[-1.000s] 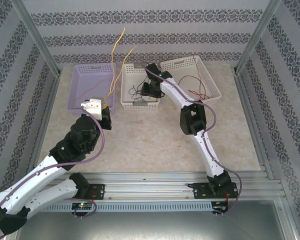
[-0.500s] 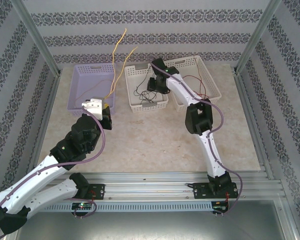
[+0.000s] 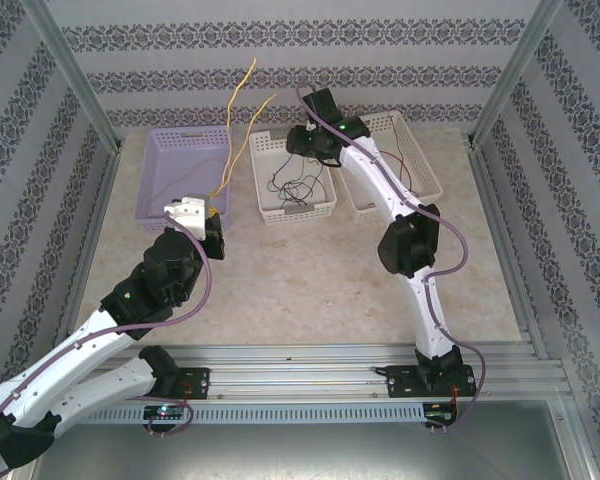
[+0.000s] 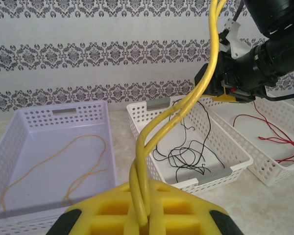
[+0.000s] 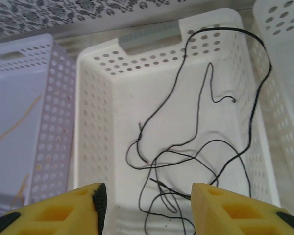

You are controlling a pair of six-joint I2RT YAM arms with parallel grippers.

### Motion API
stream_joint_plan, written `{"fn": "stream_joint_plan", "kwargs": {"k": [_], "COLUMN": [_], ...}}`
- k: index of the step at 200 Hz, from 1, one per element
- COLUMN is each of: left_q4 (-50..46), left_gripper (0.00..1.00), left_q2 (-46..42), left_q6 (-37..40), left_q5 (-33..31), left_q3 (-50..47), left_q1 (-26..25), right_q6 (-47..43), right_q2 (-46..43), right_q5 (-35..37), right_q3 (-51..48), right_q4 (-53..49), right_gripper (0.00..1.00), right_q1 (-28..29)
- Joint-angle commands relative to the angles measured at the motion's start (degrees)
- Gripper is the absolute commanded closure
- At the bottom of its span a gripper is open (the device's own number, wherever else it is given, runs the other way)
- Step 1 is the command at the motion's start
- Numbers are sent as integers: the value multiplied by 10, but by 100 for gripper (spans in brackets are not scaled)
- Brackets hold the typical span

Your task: Untangle the cables

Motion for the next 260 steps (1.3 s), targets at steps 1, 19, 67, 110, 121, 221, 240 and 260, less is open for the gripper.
{"fn": "stream_joint_plan", "kwargs": {"k": [1,19,67,110,121,221,240,260], "left_q4": [21,22,20,19,19,20,21,20], "left_gripper": [100,100,100,100,100,100,100,100], "left_q2": [0,0,2,3,4,7,8,10], "left_q6": [12,12,11,11,11,13,13,12], "left_q5": [6,8,10,9,10,12,13,14], "left_q3": [2,2,2,4,3,4,3,4], "left_q1": [8,8,8,8,8,8,8,8], "right_q6": [-20,-22,-30,-32,-32,-24,-19,-13], "right_q2": [27,26,46,70,74,122,129,135], "right_q5": [58,67,81,82,83,103,102,101], "right_q3": [-2,-26,-30,-26,-28,-14,-10,-2], "right_q4": [-44,-38,-45,-55,-56,-59,-54,-54], "right_gripper": [51,51,51,52,52,51,51,51], "right_q1": [2,1,-1,-3,-4,-7,-7,-6]}}
